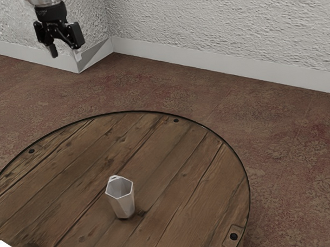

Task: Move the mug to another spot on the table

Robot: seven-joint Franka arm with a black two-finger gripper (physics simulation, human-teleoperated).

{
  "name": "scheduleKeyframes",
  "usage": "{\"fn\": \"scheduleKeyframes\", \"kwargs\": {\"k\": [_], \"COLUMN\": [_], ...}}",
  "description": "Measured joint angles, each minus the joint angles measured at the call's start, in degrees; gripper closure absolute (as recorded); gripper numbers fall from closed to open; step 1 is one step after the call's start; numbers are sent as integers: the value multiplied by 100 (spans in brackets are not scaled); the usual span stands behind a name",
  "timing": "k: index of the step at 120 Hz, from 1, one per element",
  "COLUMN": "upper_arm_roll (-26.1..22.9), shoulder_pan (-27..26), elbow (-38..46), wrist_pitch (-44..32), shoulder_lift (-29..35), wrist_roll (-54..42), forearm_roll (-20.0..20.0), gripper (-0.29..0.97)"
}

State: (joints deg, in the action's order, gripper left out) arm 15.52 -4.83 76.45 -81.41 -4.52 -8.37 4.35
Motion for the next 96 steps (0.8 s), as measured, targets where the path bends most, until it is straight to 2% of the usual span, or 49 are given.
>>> {"fn": "scheduleKeyframes", "kwargs": {"k": [12, 36, 62, 74, 81, 96], "upper_arm_roll": [10, -26, -53, -344, -523, -666], "shoulder_pan": [-77, 168, 144, 160, -119, -1102], "elbow": [222, 1916, 3286, 4016, 4386, 4761], "wrist_pitch": [-142, -881, -1776, -2391, -2788, -3527], "shoulder_lift": [62, 299, 521, 733, 756, 700], "wrist_roll": [-30, 154, 1457, 2243, 2658, 3531], "forearm_roll": [-44, -84, 33, 160, 222, 298], "gripper": [2, 2, 2, 2, 2, 2]}}
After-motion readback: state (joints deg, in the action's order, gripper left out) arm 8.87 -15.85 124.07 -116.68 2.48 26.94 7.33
